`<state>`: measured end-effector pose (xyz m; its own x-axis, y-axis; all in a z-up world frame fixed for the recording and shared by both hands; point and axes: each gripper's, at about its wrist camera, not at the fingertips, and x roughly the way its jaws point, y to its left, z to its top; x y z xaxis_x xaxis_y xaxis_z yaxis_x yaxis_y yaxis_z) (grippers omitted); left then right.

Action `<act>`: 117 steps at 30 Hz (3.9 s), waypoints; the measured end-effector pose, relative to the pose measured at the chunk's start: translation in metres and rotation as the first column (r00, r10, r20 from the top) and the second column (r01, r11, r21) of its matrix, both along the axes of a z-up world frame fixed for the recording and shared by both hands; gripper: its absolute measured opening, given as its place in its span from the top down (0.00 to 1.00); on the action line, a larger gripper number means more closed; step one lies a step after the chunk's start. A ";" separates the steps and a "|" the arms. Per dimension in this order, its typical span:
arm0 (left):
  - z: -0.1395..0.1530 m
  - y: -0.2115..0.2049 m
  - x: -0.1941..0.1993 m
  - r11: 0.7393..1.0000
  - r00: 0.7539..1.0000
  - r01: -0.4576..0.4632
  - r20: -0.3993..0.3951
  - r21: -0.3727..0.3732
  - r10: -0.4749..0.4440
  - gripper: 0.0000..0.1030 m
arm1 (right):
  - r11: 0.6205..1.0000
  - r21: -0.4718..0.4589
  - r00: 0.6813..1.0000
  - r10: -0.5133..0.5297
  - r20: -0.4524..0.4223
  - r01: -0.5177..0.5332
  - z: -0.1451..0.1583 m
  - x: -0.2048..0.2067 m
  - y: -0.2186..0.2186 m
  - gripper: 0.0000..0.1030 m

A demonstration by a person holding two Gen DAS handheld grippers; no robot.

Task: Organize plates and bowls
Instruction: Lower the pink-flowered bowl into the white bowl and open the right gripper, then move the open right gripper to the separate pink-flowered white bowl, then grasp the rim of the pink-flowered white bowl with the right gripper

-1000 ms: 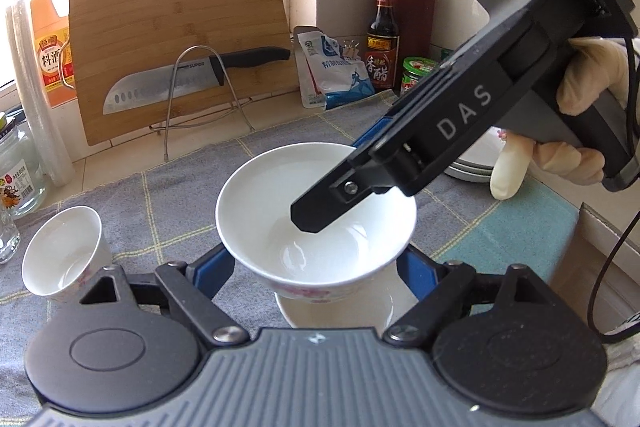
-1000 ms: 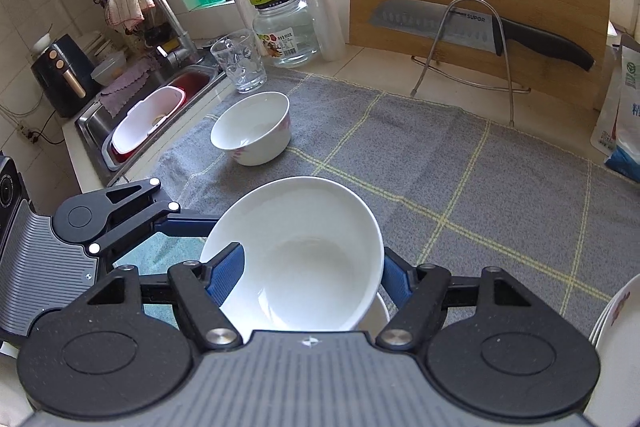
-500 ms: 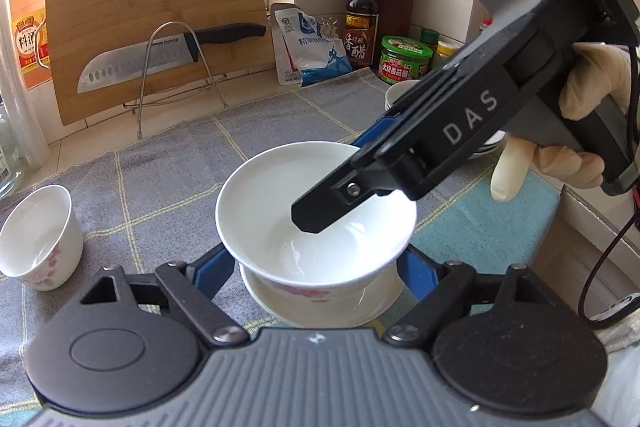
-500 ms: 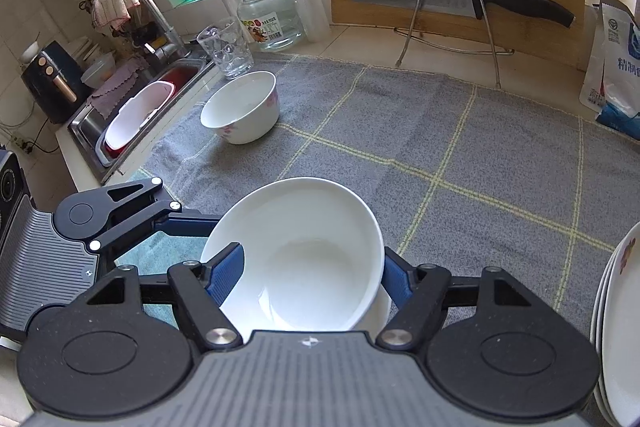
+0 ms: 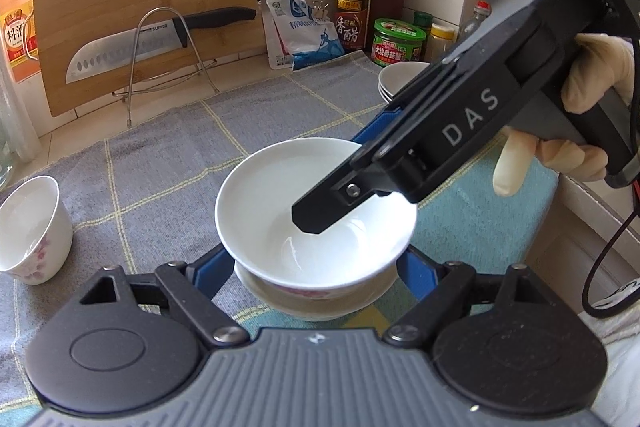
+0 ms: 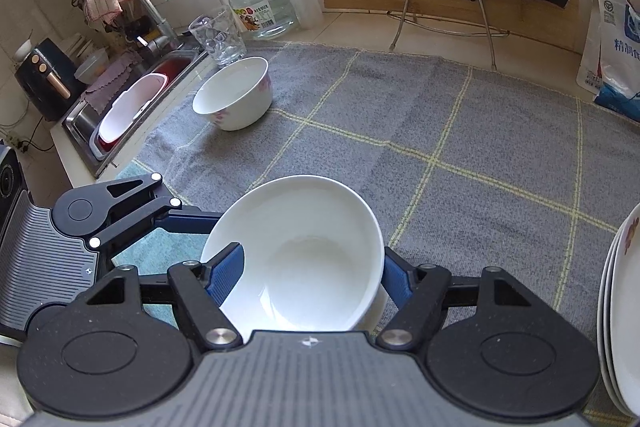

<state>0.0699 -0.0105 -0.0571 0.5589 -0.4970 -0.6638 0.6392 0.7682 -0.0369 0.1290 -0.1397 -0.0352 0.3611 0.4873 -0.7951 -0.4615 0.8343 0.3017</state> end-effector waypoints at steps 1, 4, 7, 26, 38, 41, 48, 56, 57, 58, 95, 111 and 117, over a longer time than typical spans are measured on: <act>0.000 0.000 0.000 1.000 1.000 0.001 0.000 0.001 -0.001 0.15 | 1.000 0.000 1.000 0.000 -0.002 0.000 -0.001 0.000 0.000 0.25; -0.001 0.000 0.001 1.000 1.000 0.002 -0.004 0.003 -0.002 0.15 | 1.000 -0.004 1.000 0.004 -0.002 -0.004 -0.001 0.001 0.001 0.24; -0.003 0.000 0.001 1.000 1.000 0.002 -0.007 0.007 -0.002 0.15 | 1.000 -0.012 1.000 0.009 -0.001 -0.009 -0.002 0.001 0.002 0.24; -0.008 -0.001 0.003 1.000 0.999 -0.002 -0.033 0.011 0.002 0.12 | 1.000 -0.023 1.000 0.012 -0.010 -0.012 -0.006 0.001 0.003 0.19; -0.003 0.005 0.000 1.000 1.000 0.017 -0.020 0.005 -0.017 0.11 | 0.997 -0.071 0.999 -0.031 0.044 0.034 0.000 -0.003 -0.018 0.10; -0.001 0.007 -0.003 1.000 0.999 0.031 -0.012 0.000 -0.031 0.10 | 0.994 -0.082 0.997 -0.063 0.051 0.067 0.000 -0.005 -0.031 0.10; 0.000 0.007 -0.005 0.999 0.999 0.041 -0.014 0.011 -0.041 0.09 | 0.985 -0.134 0.994 -0.100 0.053 0.106 -0.013 -0.009 -0.047 0.10; 0.004 0.010 -0.006 1.000 1.000 0.025 -0.008 0.015 -0.025 0.09 | 0.990 -0.100 0.993 -0.093 0.069 0.100 -0.007 -0.006 -0.050 0.08; 0.005 0.012 -0.006 1.000 1.000 0.021 -0.007 0.015 -0.021 0.09 | 0.991 -0.092 0.993 -0.089 0.082 0.096 -0.002 -0.004 -0.048 0.07; 0.005 0.015 -0.007 1.000 1.000 0.014 -0.006 0.016 -0.014 0.09 | 0.992 -0.087 0.992 -0.082 0.097 0.091 0.003 -0.002 -0.045 0.05; -0.041 0.164 0.106 0.937 0.926 -0.347 0.141 -0.043 0.349 0.06 | 0.954 -0.124 0.959 0.279 0.045 -0.272 0.001 0.148 0.184 0.01; -0.043 0.169 0.115 0.932 0.928 -0.348 0.104 -0.103 0.358 0.13 | 0.940 -0.136 0.950 0.314 -0.010 -0.312 -0.025 0.189 0.211 0.25; -0.043 0.169 0.115 0.931 0.928 -0.349 0.101 -0.104 0.359 0.13 | 0.939 -0.122 0.947 0.321 -0.021 -0.322 -0.029 0.194 0.216 0.30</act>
